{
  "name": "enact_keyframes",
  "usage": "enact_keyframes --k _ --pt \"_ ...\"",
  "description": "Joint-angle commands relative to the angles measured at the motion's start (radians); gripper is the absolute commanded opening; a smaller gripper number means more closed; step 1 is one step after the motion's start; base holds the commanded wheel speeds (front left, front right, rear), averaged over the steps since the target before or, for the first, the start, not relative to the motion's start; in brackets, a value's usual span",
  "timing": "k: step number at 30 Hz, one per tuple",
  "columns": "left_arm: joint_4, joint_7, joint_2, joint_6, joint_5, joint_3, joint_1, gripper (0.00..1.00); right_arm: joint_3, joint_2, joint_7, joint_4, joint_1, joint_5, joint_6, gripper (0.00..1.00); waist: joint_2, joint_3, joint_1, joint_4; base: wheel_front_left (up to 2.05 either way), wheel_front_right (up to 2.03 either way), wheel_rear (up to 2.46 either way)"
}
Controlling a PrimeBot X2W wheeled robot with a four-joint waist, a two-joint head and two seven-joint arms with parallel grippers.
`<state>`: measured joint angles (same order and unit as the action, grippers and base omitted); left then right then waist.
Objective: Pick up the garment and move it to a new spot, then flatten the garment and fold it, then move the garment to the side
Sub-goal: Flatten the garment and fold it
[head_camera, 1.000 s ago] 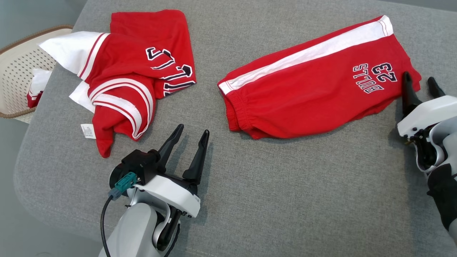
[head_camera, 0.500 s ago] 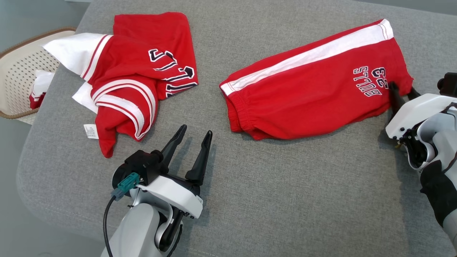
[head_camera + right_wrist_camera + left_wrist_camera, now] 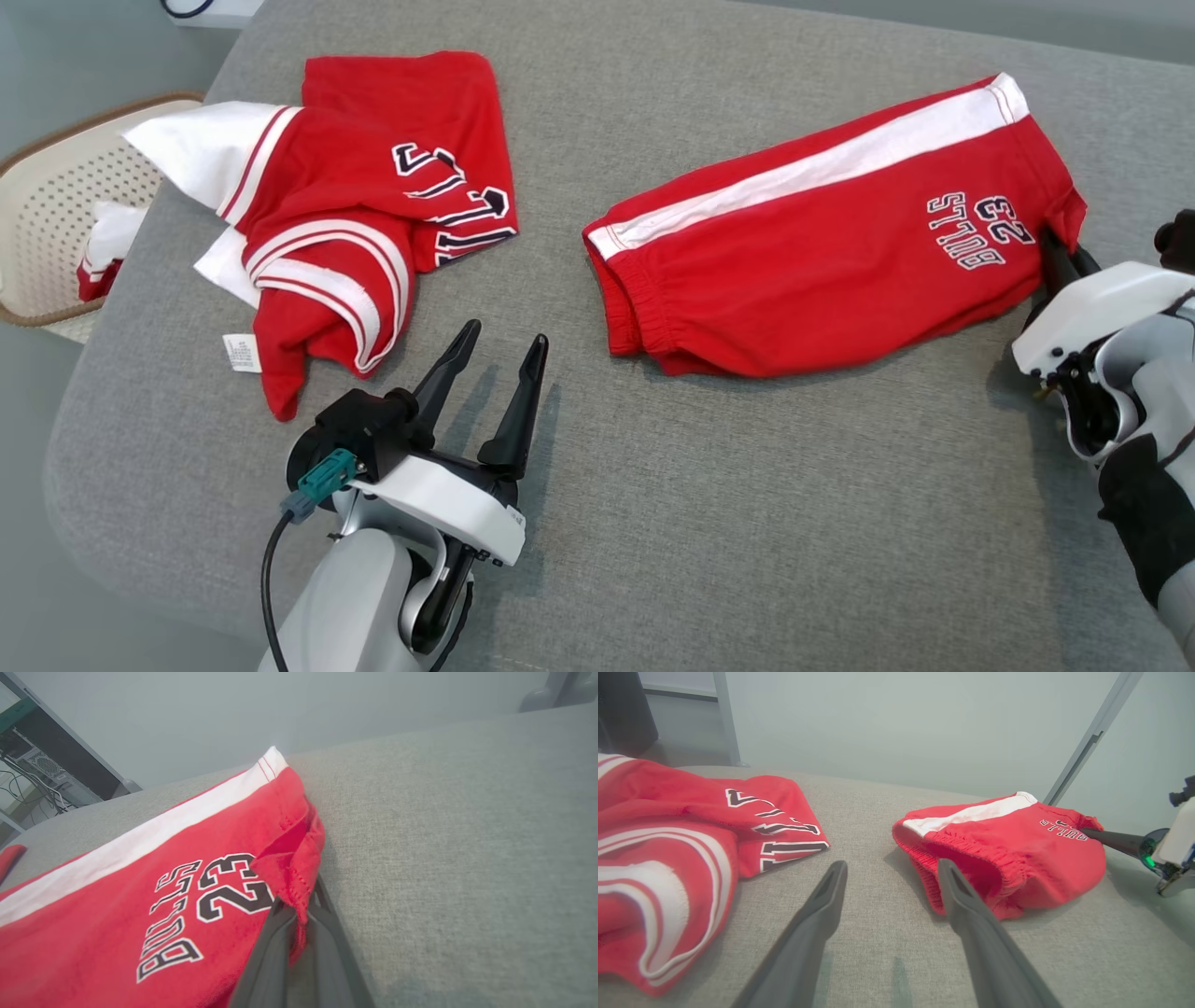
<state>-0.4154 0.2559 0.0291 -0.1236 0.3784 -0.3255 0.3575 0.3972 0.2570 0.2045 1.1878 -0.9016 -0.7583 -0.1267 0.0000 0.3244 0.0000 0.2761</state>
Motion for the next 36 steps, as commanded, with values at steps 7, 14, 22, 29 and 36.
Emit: enact_keyframes --k 7,14,22,29,36 --pt "0.025 0.006 0.021 -0.007 -0.007 0.042 -0.008 1.00 0.014 0.003 0.035 -0.087 0.107 -0.070 -0.004 0.00 0.0000 -0.046 0.0000 -0.061 0.00 0.00 0.00" --pt "0.018 0.006 0.021 -0.007 -0.022 0.065 -0.024 1.00 0.030 -0.002 0.052 -0.205 0.225 -0.125 -0.004 0.00 0.0000 -0.096 0.0000 -0.155 0.00 0.00 0.00" --pt "0.013 0.006 0.026 -0.007 -0.038 0.105 -0.054 1.00 0.048 -0.027 0.056 -0.315 0.352 -0.151 -0.004 0.00 0.0000 -0.138 0.0000 -0.258 0.00 0.00 0.00" --pt "0.010 0.006 0.026 -0.007 -0.046 0.122 -0.067 1.00 0.032 -0.035 0.057 -0.364 0.413 -0.143 -0.004 0.00 0.0000 -0.148 0.0000 -0.288 0.00 0.00 0.00" --pt "0.005 0.006 0.026 -0.007 -0.051 0.138 -0.089 1.00 -0.093 -0.021 0.057 -0.419 0.464 -0.045 -0.004 1.00 0.0000 -0.180 0.0000 -0.281 0.00 0.00 0.00"
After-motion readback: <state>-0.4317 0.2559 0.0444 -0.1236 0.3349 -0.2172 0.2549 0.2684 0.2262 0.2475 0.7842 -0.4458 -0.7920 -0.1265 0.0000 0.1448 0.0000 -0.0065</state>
